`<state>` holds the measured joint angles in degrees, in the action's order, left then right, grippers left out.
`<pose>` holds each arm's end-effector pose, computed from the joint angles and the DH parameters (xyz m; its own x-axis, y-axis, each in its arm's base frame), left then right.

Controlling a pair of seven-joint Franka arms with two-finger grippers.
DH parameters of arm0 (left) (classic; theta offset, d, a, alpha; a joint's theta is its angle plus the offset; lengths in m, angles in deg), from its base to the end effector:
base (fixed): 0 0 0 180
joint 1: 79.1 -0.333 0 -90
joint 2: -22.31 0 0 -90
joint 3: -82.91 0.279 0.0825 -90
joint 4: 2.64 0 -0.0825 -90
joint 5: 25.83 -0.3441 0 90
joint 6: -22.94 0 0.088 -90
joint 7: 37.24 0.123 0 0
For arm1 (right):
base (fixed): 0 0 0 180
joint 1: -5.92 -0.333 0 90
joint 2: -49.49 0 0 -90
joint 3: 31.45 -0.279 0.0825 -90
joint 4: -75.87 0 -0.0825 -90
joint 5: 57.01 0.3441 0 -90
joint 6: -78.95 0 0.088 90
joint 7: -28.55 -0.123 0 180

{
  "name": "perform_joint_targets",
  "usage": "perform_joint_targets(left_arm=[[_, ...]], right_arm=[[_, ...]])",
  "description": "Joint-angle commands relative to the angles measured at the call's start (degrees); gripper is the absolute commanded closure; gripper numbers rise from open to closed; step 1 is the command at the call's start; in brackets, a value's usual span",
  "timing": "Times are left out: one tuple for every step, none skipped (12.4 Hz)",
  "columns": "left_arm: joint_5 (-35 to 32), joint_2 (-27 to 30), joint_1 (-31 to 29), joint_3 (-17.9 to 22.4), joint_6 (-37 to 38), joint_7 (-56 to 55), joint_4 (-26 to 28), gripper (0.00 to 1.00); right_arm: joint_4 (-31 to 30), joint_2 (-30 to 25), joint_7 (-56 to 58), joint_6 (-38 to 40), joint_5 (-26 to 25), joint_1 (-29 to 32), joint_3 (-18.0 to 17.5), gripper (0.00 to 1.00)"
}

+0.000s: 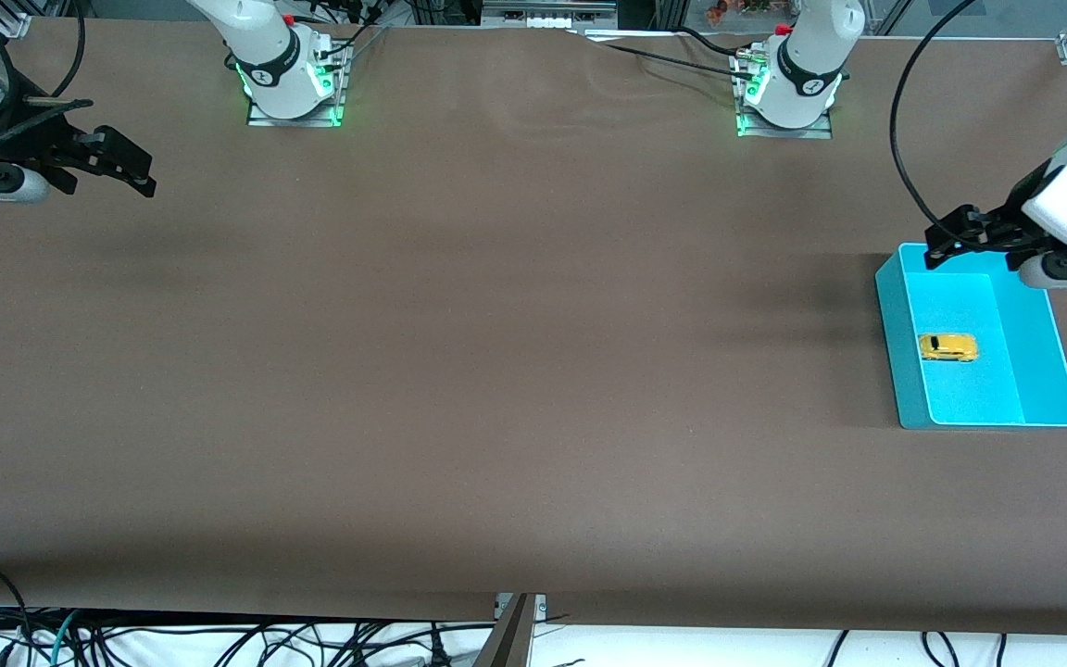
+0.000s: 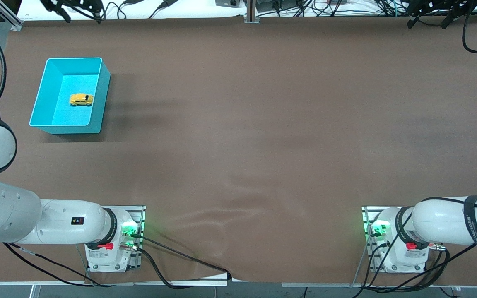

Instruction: Wind and store yellow beetle car

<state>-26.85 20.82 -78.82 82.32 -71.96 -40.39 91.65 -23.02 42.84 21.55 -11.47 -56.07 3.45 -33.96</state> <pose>0.5265 -0.0059 0.5329 0.9992 0.0383 -0.0144 0.0380 -0.9991 -0.0183 0.4787 0.0448 0.5629 0.9988 -0.0359 -0.0330 -0.0361 -0.9993 -0.0074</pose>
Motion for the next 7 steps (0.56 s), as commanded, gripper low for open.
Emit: perform_joint_targets(left_arm=[[1.46,3.68,1.22,1.3,-1.69,-1.07,4.67,0.0],[1.46,3.95,1.22,1.21,-1.69,-1.16,4.93,0.0],[1.46,3.95,1.22,1.21,-1.69,-1.07,4.94,0.0],[1.46,3.95,1.13,1.21,-1.69,-1.07,4.94,0.0],[1.46,3.95,1.13,1.12,-1.69,-1.07,4.94,0.0],[1.46,3.95,1.13,0.95,-1.69,-1.07,4.94,0.0],[1.54,3.95,1.13,0.94,-1.69,-1.07,4.94,0.0]], right_arm=[[1.59,0.59,-0.03,0.59,0.38,0.01,-0.13,0.0],[1.59,0.67,-0.03,0.59,0.38,0.01,-0.13,0.0],[1.59,0.59,-0.03,0.59,0.38,0.01,-0.13,0.0],[1.59,0.59,-0.03,0.59,0.38,0.01,-0.13,0.0],[1.59,0.67,-0.03,0.68,0.38,0.01,-0.13,0.0],[1.59,0.59,-0.11,0.59,0.38,0.01,-0.13,0.0],[1.59,0.59,-0.12,0.59,0.38,0.01,-0.13,0.0]])
